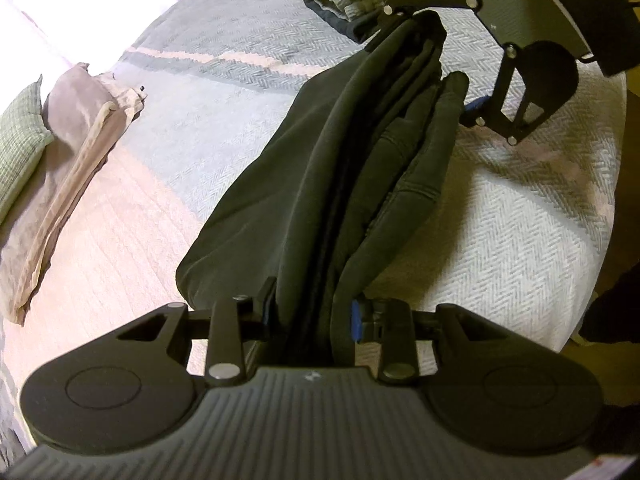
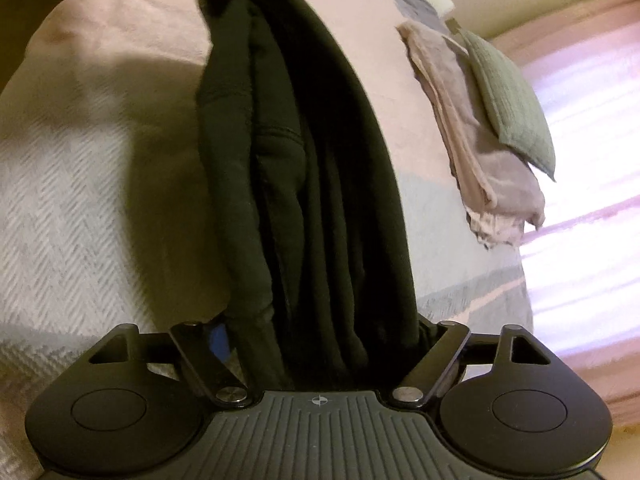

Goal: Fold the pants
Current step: 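Lift the folded pants with both grippers off the blanket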

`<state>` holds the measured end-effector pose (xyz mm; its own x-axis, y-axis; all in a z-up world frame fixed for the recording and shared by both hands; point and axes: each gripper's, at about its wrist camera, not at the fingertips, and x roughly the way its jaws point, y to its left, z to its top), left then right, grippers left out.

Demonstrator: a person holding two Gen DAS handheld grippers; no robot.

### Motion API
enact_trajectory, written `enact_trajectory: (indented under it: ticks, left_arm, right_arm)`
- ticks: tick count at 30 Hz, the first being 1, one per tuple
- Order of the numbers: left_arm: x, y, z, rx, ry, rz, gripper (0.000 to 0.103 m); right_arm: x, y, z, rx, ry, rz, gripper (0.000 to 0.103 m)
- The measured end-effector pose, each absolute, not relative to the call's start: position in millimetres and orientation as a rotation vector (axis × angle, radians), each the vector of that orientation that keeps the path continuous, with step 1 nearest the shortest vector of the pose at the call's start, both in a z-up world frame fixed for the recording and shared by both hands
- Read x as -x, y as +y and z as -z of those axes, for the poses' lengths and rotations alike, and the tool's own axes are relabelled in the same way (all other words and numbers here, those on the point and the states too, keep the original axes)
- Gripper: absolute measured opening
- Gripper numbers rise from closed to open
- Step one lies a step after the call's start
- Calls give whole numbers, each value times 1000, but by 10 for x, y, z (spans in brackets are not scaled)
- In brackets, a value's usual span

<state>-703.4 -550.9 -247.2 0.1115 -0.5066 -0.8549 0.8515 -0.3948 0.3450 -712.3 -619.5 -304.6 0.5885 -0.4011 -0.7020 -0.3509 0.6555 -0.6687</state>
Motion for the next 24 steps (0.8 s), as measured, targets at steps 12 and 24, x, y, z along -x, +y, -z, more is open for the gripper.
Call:
enact_trajectory:
  ticks: [12, 24]
  left_arm:
    - [7036, -5492, 2329, -1284, 406, 1555, 30]
    - [7171, -5359, 1663, -1326, 446, 1661, 30]
  right_arm:
    - [7064, -6190, 2746, 856, 1041, -27, 46]
    - [7267, -6124, 1779, 662, 1165, -86, 44]
